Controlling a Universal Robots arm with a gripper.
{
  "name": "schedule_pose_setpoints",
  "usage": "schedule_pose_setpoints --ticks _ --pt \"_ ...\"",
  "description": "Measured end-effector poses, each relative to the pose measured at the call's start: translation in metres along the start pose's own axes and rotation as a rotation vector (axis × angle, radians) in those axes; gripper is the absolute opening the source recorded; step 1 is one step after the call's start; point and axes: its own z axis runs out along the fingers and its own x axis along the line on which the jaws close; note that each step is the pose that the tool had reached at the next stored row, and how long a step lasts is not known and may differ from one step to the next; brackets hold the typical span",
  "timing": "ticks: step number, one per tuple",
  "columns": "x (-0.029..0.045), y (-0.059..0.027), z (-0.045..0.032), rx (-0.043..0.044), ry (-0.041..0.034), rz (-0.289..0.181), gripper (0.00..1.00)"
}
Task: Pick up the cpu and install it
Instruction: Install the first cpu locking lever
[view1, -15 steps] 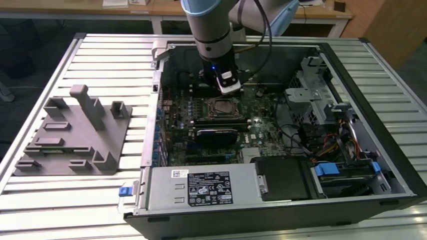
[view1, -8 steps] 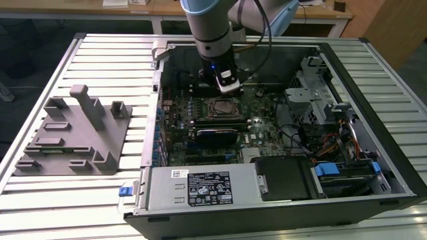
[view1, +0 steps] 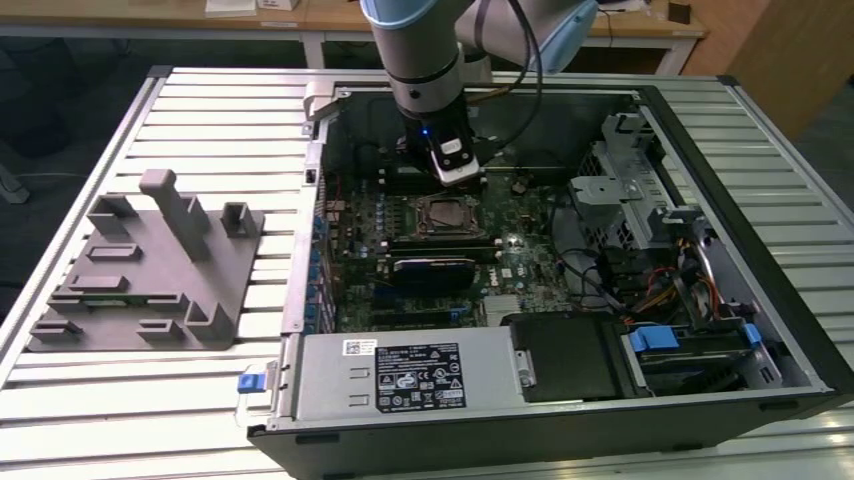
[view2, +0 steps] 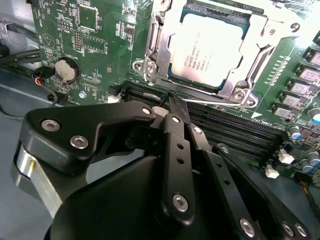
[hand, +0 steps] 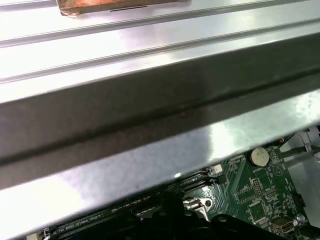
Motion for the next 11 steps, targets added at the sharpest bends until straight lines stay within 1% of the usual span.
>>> schedule_pose_setpoints --ticks 11 --pt "0.0017 0.0014 0.0036 -0.0001 0.0002 0.000 0.11"
